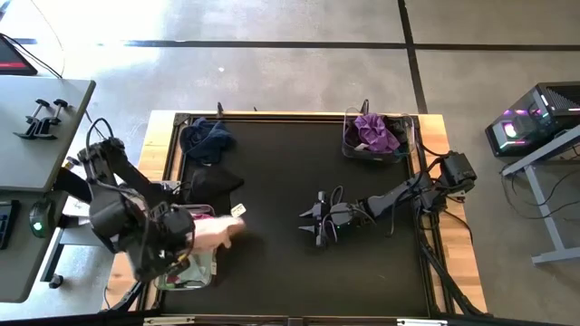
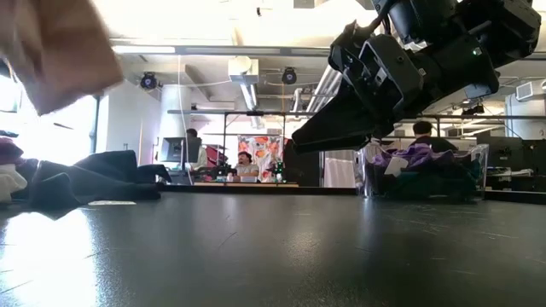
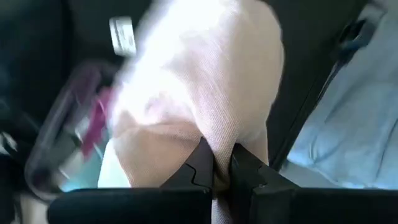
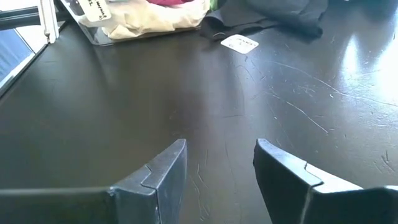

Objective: Sort towels by color in basket
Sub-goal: Put the light pink towel into the bottom transparent bin

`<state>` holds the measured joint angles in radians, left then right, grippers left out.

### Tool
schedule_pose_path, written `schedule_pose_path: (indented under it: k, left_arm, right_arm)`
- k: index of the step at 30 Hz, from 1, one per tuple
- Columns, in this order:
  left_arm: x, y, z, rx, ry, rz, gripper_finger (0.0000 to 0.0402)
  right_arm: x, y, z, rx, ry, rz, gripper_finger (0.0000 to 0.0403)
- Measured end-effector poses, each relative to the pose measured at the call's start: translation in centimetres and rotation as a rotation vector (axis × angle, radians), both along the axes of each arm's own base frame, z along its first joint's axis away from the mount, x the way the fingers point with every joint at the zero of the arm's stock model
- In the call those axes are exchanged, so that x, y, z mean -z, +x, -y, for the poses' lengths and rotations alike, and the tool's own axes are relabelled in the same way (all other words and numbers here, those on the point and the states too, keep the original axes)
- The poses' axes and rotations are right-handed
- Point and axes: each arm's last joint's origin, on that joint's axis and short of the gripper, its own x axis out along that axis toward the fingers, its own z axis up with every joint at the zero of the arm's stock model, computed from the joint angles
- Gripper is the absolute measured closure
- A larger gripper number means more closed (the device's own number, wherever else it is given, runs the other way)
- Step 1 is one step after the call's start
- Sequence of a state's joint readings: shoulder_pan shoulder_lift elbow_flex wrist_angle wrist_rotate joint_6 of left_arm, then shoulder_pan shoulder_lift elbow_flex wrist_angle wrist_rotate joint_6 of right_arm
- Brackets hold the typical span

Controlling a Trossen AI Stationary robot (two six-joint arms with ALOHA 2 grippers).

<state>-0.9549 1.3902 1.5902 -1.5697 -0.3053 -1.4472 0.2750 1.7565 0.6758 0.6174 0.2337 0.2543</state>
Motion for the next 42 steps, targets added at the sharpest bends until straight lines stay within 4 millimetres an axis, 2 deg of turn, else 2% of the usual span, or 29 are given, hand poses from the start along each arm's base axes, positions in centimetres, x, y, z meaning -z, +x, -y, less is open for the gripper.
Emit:
schedule_pose_path:
  k: [12, 20, 23, 27, 33, 38, 42]
  left_arm:
    - [9.1, -2.2, -0.5, -0.377, -0.050, -0.666, 0.0397]
    - [12.5, -1.6, -0.7, -0.429, -0.082, -0.666, 0.0392]
    - [12.7, -1.1, -0.7, -0.436, -0.097, -0.623, 0.0366]
    - [12.4, -0.8, -0.8, -0.401, -0.105, -0.614, 0.0309]
    - [11.0, -0.5, -0.4, -0.310, -0.140, -0.591, 0.0238]
    - [8.8, 0.7, 0.0, -0.220, -0.186, -0.435, 0.0222]
    - [8.3, 2.1, 0.3, -0.120, -0.208, -0.267, 0.0232]
  right_arm:
    - [0.0, 0.0, 0.0, -0.005, -0.007, 0.000, 0.0225]
    - [0.0, 0.0, 0.0, -0.005, -0.007, 0.001, 0.0225]
    - [0.0, 0.0, 0.0, -0.005, -0.007, 0.001, 0.0225]
    - [0.0, 0.0, 0.0, -0.005, -0.007, 0.001, 0.0225]
    - [0.0, 0.0, 0.0, -0.005, -0.008, 0.001, 0.0225]
    - [0.0, 0.0, 0.0, -0.006, -0.009, 0.001, 0.0225]
    - [0.0, 0.0, 0.0, -0.006, -0.009, 0.001, 0.0225]
